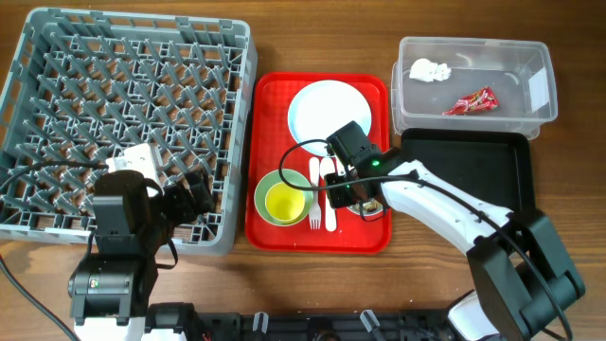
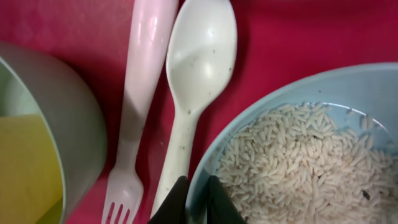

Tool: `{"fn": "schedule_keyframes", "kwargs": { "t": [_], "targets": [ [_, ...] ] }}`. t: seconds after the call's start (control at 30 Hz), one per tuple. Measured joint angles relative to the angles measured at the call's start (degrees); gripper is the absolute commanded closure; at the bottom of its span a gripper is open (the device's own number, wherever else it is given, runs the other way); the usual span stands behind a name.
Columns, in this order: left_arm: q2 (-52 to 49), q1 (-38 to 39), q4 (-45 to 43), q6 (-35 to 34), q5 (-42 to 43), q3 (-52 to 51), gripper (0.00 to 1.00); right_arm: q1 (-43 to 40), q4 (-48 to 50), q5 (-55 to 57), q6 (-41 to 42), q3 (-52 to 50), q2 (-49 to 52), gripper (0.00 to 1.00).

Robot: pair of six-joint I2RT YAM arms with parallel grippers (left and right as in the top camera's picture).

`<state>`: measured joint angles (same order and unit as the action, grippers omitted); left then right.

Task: Sort waste into correct bins and load items into the dishwasher rack

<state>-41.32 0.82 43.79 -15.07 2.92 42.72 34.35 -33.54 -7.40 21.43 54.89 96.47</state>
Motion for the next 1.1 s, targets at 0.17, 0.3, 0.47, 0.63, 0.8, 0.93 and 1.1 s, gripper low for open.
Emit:
{"fn": "schedule_keyframes", "kwargs": {
  "t": [0.17, 0.3, 0.47, 0.63, 0.8, 0.93, 1.1],
  "targets": [
    [0.0, 0.0, 0.0, 0.0, 0.0, 0.0, 0.0, 0.0, -5.2, -0.1, 0.2, 2.8, -1.4, 0.96],
    [0.0, 0.0, 0.0, 0.0, 0.0, 0.0, 0.0, -1.1, -6.5, -0.9, 1.3, 4.6, -8.7, 0.96],
    [0.0, 0.0, 0.0, 0.0, 0.0, 0.0, 0.0, -11.3, -9.6, -2.2, 4.1, 6.4, -19.5, 0.95],
    [0.0, 0.0, 0.0, 0.0, 0.0, 0.0, 0.0, -23.4, -10.8, -8.7, 4.5, 5.6, -19.9, 0.96],
    [0.0, 0.0, 0.0, 0.0, 0.0, 0.0, 0.0, -36.4, -6.8, -20.5, 2.5, 0.1, -18.7, 0.96],
    [0.0, 0.0, 0.0, 0.0, 0.0, 0.0, 0.0, -45.5, -4.9, -32.7, -2.8, -3.0, -13.6, 0.96],
    [0.0, 0.0, 0.0, 0.0, 0.0, 0.0, 0.0, -53.1, -3.1, -46.7, -8.5, -3.2, -6.5, 0.95]
  ]
}}
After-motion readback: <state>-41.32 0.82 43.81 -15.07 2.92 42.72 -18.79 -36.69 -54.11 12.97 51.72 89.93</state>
